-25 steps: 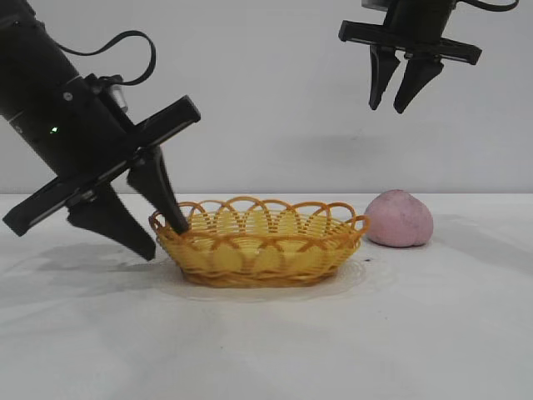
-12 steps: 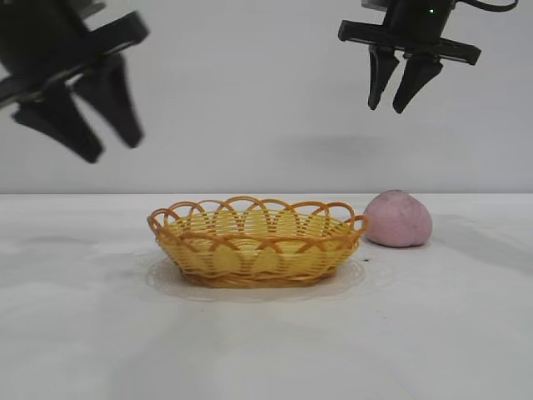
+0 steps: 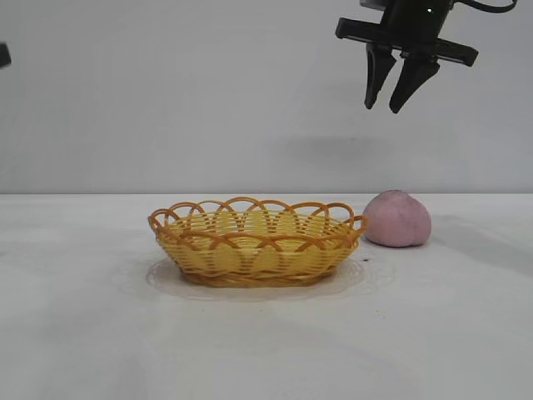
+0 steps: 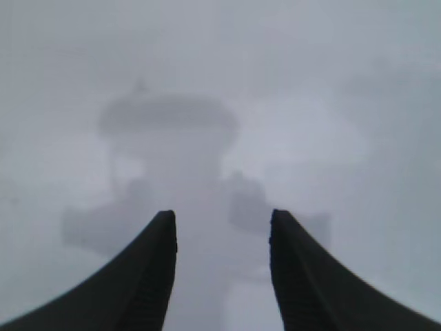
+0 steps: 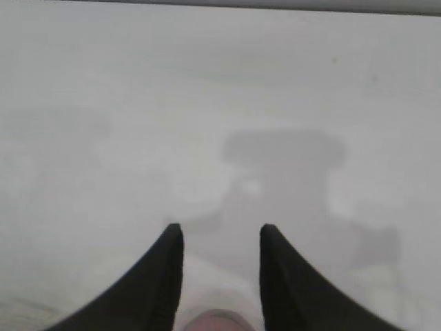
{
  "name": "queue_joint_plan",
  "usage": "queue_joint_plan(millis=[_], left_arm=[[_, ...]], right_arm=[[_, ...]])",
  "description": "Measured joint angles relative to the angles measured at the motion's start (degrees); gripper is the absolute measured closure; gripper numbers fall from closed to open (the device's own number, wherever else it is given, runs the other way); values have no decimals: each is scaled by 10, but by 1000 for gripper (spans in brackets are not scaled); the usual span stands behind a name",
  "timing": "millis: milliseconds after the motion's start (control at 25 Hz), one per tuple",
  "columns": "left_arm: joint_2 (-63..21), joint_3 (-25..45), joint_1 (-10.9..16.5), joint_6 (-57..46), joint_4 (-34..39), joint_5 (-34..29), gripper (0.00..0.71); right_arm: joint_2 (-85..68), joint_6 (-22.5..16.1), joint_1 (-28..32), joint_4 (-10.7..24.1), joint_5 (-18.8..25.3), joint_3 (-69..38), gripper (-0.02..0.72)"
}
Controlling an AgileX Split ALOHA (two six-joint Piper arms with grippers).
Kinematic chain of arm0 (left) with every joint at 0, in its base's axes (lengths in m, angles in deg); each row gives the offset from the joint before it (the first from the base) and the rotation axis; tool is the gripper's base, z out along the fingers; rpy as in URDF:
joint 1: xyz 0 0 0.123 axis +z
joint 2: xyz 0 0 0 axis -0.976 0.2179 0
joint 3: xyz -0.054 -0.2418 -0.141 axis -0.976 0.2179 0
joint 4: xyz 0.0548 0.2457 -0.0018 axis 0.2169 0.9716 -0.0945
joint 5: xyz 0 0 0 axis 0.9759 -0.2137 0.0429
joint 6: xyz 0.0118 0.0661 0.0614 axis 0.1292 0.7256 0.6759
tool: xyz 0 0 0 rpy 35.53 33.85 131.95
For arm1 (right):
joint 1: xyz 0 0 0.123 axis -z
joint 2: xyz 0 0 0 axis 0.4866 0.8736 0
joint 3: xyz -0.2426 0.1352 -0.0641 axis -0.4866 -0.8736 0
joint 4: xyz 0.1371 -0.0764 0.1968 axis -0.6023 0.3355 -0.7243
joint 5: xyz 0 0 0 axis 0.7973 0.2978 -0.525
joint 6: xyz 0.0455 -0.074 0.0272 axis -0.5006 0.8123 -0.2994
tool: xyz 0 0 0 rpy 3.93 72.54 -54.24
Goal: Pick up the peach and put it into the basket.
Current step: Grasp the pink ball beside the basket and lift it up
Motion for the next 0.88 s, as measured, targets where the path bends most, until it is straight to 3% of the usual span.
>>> queue_joint_plan(millis=[200,440,680,880], left_arm=[[-211,96,-14,-28,1,-98,399],[-424,145,-14,-31,1,-203,399],[-571,208,-14,-1,-7,-233,399],[-658,223,-14,43,-39,-230,399]], right_arm=[[13,10,0,1,11,0,441],[16,22,0,-3,11,0,441],[16,23,0,-4,14,0,441],[16,23,0,-6,49,0,441]])
